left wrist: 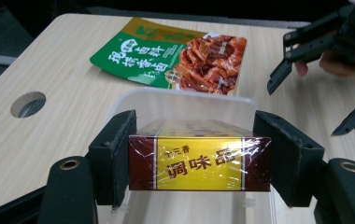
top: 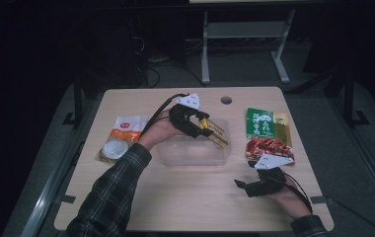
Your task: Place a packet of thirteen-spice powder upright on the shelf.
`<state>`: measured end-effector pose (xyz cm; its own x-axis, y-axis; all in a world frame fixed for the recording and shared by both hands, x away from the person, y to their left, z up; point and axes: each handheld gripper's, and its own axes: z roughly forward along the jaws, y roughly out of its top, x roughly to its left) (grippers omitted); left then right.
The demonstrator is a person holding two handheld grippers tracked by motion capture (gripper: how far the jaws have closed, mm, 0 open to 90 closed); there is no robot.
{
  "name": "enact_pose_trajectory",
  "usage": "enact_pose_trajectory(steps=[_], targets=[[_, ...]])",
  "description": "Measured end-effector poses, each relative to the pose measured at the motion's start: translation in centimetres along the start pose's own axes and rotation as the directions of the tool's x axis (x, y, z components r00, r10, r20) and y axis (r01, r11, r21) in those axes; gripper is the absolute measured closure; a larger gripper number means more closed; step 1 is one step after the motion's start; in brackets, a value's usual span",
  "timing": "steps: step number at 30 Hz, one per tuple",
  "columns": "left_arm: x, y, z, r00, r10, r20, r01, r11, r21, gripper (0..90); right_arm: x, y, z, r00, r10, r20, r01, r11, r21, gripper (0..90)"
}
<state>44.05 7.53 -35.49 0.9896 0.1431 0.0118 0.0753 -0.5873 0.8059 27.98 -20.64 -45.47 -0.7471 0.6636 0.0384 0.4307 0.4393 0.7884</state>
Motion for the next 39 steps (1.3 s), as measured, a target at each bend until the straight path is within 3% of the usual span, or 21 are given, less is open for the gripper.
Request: enact_pose_trajectory(steps=[20,39], targets=[[0.4,2.1,2.4,0.9998,-0.001,0.021,0.002,0.9998,-0.018,32.0,0.1,0.2,0.2,0.9997,0.013,-0.018,-0.014,1.000,-0.014,14.6],[0.3,2.1,6.0,0.9987,-0.016,0.049,0.016,0.9999,0.006,32.0,0.0,0.3,0.4,0.9993,0.014,-0.036,-0.015,0.999,-0.034,14.6]])
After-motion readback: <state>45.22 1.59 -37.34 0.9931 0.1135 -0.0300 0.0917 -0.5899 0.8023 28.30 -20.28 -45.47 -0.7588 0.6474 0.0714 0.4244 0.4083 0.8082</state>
